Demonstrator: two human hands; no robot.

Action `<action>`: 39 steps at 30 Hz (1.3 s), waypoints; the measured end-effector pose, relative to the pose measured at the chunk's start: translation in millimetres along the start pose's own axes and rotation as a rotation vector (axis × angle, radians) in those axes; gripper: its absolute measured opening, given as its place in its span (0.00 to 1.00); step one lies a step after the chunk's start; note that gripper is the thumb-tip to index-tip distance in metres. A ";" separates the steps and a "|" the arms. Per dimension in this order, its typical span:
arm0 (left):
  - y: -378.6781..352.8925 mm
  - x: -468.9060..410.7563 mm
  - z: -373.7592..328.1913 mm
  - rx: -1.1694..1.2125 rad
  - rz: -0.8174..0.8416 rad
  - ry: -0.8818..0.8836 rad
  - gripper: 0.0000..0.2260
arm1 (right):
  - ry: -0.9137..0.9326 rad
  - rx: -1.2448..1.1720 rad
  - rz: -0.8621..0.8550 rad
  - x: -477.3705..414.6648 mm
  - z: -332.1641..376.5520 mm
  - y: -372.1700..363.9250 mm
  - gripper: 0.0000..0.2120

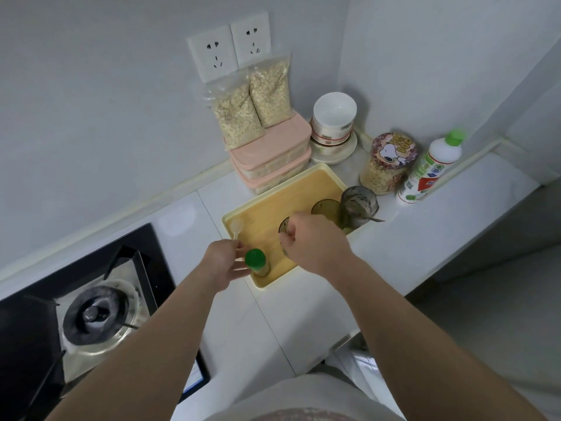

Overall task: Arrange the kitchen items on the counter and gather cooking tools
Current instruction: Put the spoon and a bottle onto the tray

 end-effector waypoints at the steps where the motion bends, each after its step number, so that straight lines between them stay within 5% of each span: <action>1: -0.2 -1.1 2.2 0.010 0.003 0.005 0.09 | 0.084 -0.013 0.033 -0.6 6.6 -11.6 0.10; 7: 10.8 -11.9 18.3 -0.152 -0.153 -0.068 0.09 | 0.260 0.068 0.124 -12.8 29.2 -66.5 0.22; 18: 6.6 -22.2 56.8 -0.626 -0.062 -0.095 0.11 | 0.197 0.142 0.180 -25.5 24.4 -84.4 0.11; 30: 1.7 -23.4 60.2 -0.825 0.013 -0.088 0.11 | 0.172 0.279 0.167 -16.3 17.5 -69.5 0.10; 39: 0.5 -16.8 68.7 -0.753 0.081 -0.013 0.12 | 0.192 0.291 0.139 -9.3 24.2 -60.4 0.14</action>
Point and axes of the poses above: each hand's wrist, its own x-axis away from the middle knuckle, its own y-axis out of the back of the hand, z = x × y, the point moved 2 cm from there along -x, towards the middle knuckle, and after that the axes turned 1 degree about -z, right-handed, at the moved point
